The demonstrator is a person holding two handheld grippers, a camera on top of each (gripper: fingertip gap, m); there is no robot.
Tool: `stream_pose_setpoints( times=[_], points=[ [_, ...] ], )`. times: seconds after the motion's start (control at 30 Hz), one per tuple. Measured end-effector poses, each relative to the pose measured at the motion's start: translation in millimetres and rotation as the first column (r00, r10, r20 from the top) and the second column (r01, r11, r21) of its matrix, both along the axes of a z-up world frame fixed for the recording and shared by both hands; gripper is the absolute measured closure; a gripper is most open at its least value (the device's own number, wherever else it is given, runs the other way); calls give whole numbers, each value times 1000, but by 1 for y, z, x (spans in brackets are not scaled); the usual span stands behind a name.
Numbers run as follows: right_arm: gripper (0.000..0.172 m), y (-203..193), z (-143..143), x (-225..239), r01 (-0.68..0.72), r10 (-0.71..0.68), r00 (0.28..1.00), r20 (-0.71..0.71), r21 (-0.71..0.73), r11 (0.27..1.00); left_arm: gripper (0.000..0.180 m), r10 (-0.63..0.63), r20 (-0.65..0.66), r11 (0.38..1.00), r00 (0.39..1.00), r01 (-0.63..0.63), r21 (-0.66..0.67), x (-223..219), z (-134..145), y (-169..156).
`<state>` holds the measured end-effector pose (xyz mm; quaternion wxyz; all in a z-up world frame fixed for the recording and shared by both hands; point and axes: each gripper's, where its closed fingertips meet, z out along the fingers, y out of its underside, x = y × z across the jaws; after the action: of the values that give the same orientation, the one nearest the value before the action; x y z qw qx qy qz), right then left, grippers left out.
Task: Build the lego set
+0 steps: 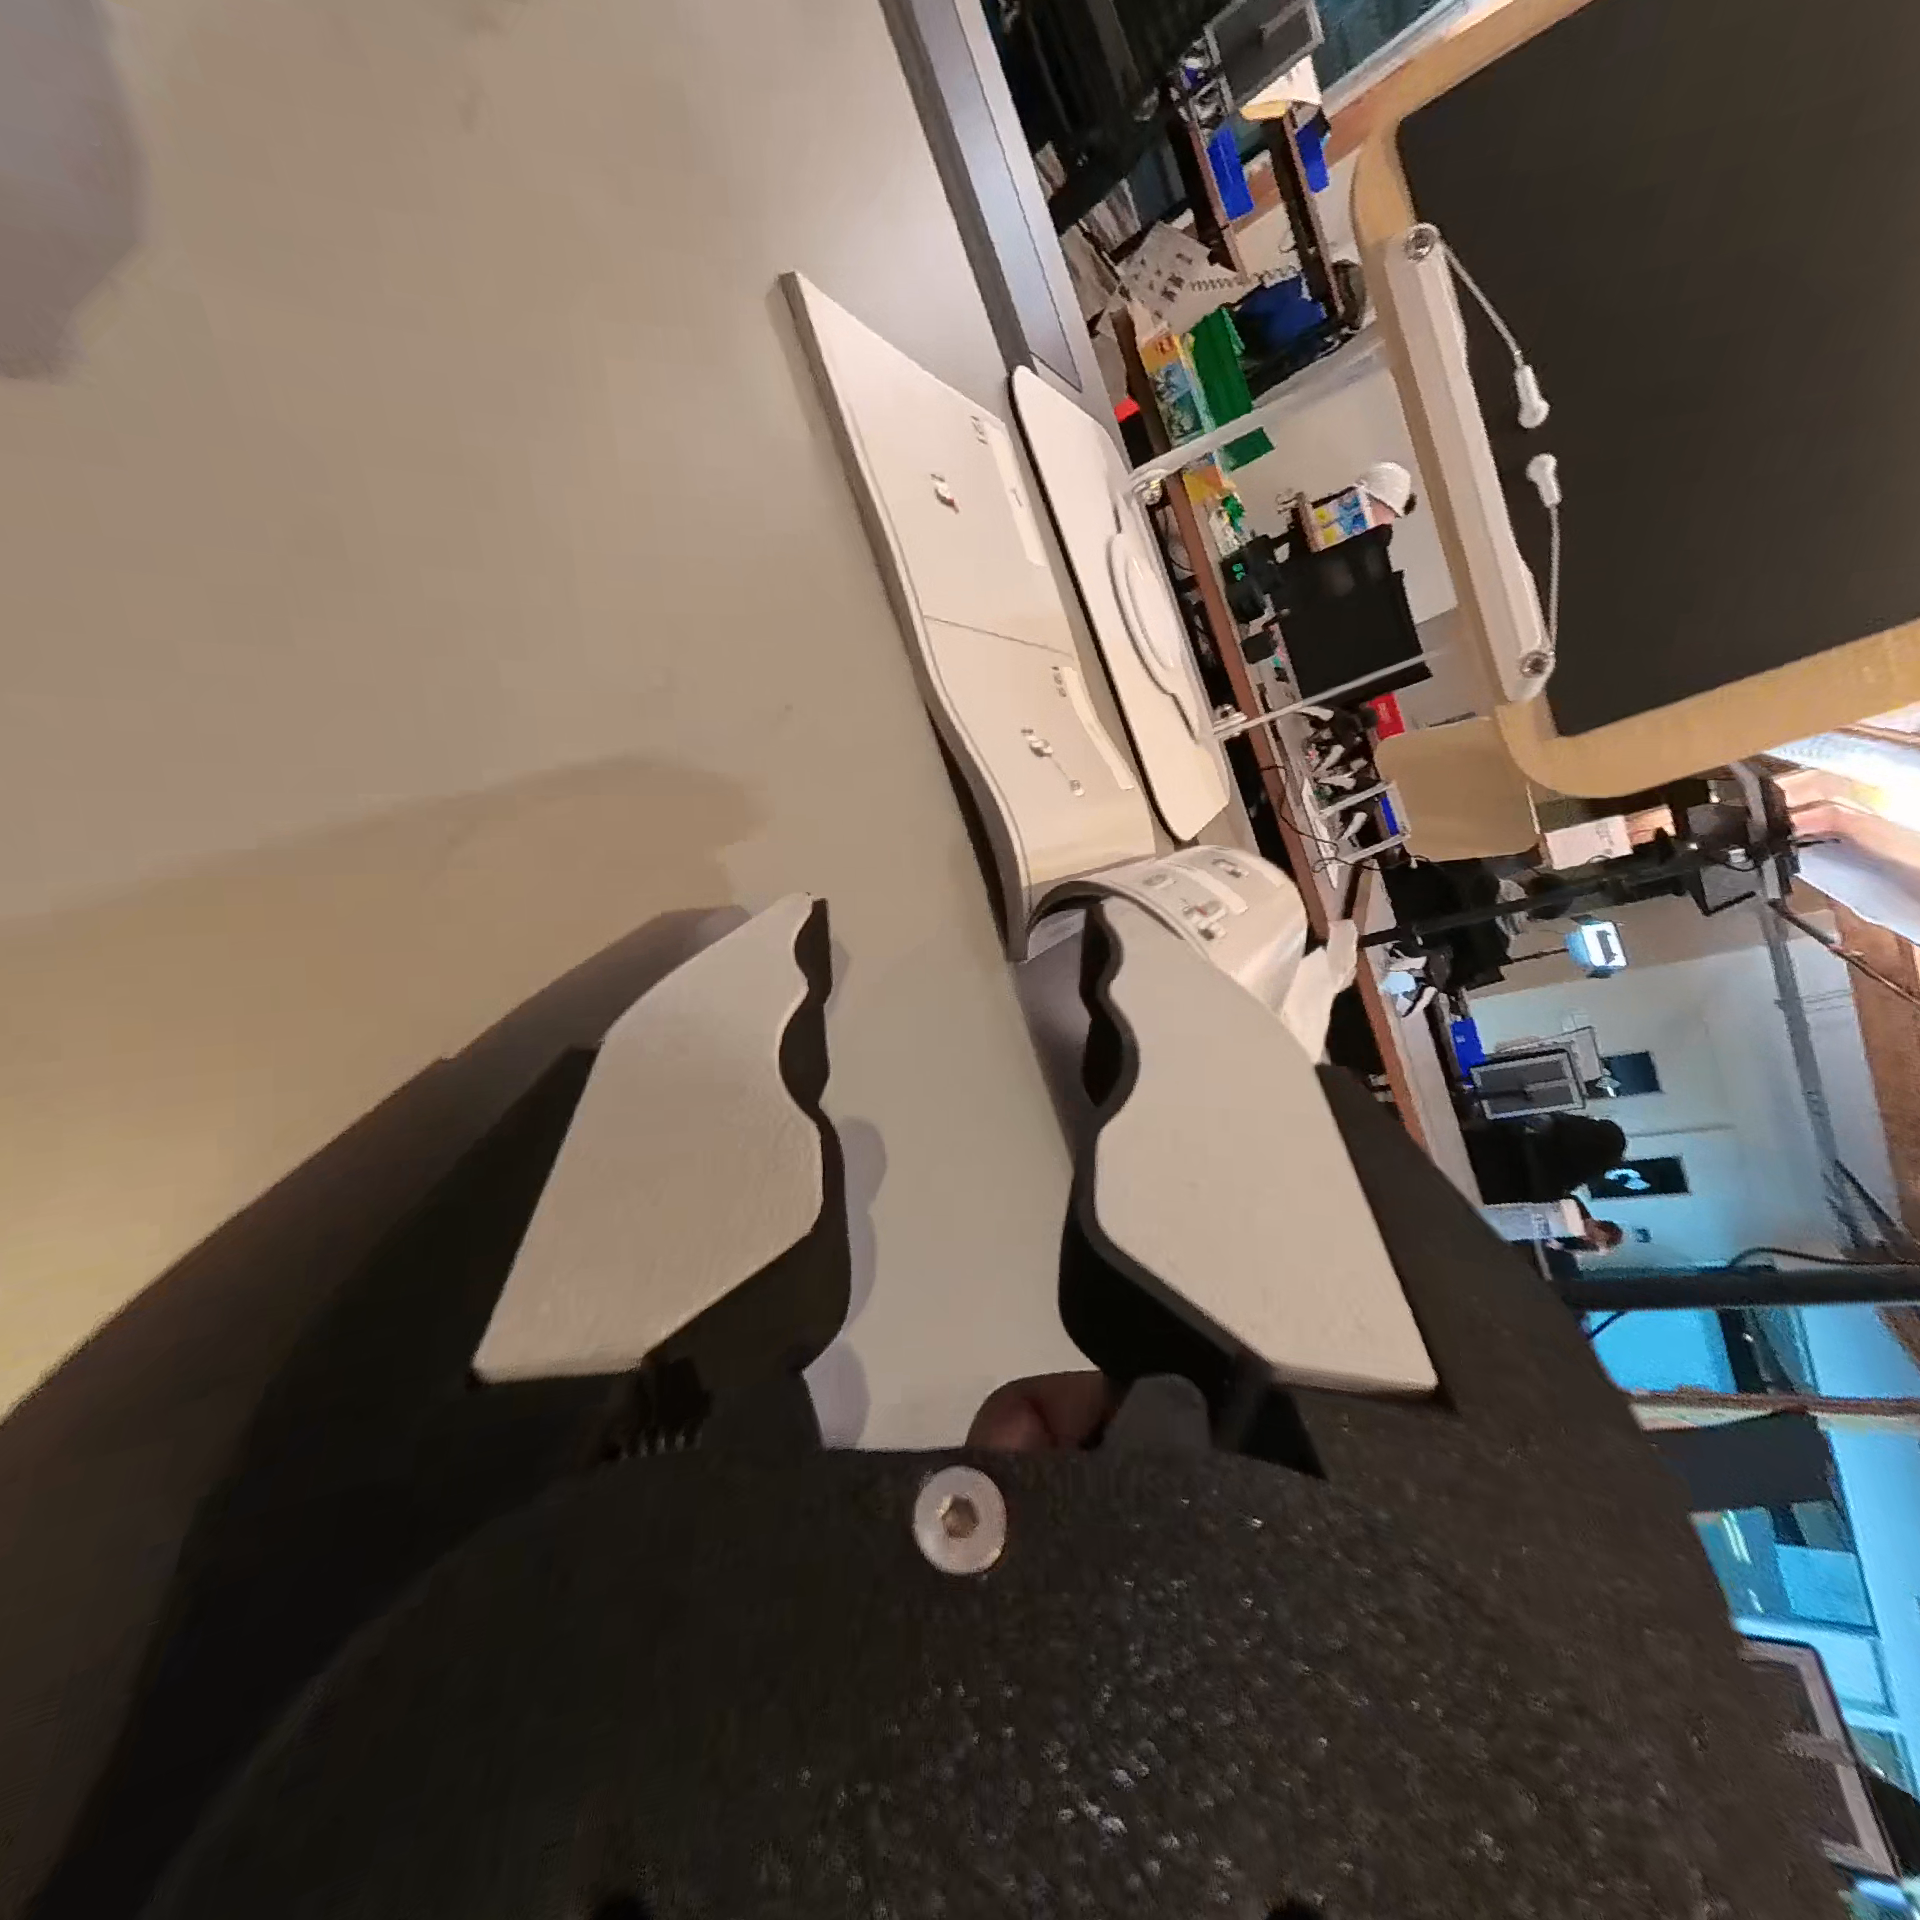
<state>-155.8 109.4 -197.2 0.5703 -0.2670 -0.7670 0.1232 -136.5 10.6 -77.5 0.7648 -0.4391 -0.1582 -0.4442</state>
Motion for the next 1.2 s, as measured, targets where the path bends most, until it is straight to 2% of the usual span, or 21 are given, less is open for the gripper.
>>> stream_pose_setpoints(
  times=[0.27,0.57,0.7,0.83,1.03,1.1,1.2],
  points=[
    [139,-5,-6,16,-49,52,997,56,-40,998,173,43,-82,999,996,-44,-8,12,2,8],
    [136,-6,-4,22,-108,108,994,35,-14,994,173,68,-45,998,997,-68,0,7,2,9],
    [136,-8,-4,22,-120,120,992,31,3,993,173,35,66,998,997,-39,51,2,4,4],
    [137,-8,-5,21,-120,120,992,30,4,993,173,6,120,995,993,-19,103,2,10,-3],
    [138,-7,-5,21,-122,121,992,27,13,992,173,19,215,991,976,-48,128,-5,17,-9],
    [138,-8,-5,21,-124,123,992,24,23,992,173,27,281,989,959,-67,131,-8,18,-11],
    [139,-8,-5,21,-125,124,992,23,25,992,173,23,462,984,887,-102,145,-17,16,-16]
  ],
)
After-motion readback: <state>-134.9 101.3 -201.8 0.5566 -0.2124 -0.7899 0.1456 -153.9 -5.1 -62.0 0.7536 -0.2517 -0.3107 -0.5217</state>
